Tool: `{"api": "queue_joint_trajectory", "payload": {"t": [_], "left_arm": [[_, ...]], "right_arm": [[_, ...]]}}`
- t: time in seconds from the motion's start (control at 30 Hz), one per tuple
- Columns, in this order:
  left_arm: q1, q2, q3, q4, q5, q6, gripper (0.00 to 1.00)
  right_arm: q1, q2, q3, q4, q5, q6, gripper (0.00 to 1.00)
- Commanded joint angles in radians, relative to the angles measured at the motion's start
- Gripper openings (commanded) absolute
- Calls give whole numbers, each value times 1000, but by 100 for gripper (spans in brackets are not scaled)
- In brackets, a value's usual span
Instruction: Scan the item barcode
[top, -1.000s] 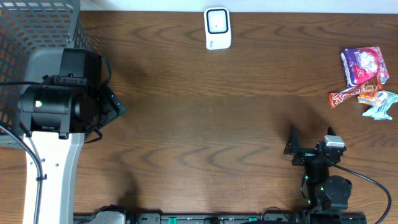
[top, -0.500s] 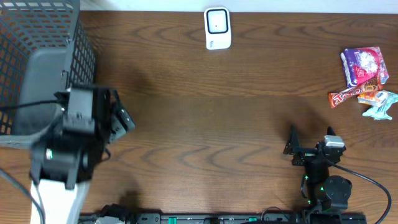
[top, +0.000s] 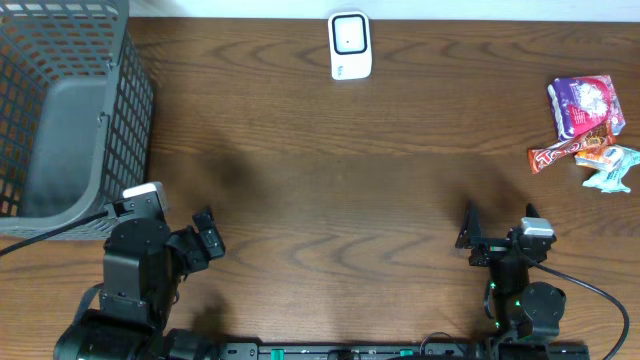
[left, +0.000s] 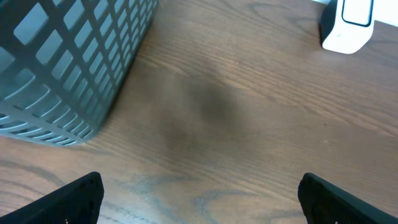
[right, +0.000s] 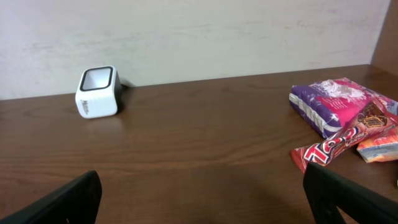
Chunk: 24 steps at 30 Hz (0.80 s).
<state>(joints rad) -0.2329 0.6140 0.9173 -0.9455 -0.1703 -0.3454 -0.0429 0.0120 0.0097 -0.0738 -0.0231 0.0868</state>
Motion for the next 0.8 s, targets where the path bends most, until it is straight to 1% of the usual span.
{"api": "queue_joint_trajectory", "payload": {"t": [0.0, 0.07, 0.23, 0.43, 0.5, 0.6, 0.63, 0.77], "left_arm": [[-4, -5, -5, -2, 5, 24, 99], [-4, -11, -7, -2, 5, 53, 99], [-4, -62, -27, -2, 6, 181, 99], [-4, -138, -70, 23, 8, 212, 99], [-3, -164, -98, 53, 51, 275, 99], [8, -204, -154, 125, 166, 411, 99], [14, -217, -177, 158, 203, 444, 98], [40, -269, -256, 288, 256, 448, 98]], "right_arm": [[-1, -6, -5, 0, -5, 10, 99], [-1, -6, -5, 0, -5, 10, 99], [-1, -6, -5, 0, -4, 10, 99], [-1, -6, -5, 0, -4, 10, 99], [-1, -6, -5, 0, -5, 10, 99], [-1, -6, -5, 0, -5, 10, 99], [-1, -6, -5, 0, -5, 10, 99], [-1, -6, -5, 0, -4, 10, 99]]}}
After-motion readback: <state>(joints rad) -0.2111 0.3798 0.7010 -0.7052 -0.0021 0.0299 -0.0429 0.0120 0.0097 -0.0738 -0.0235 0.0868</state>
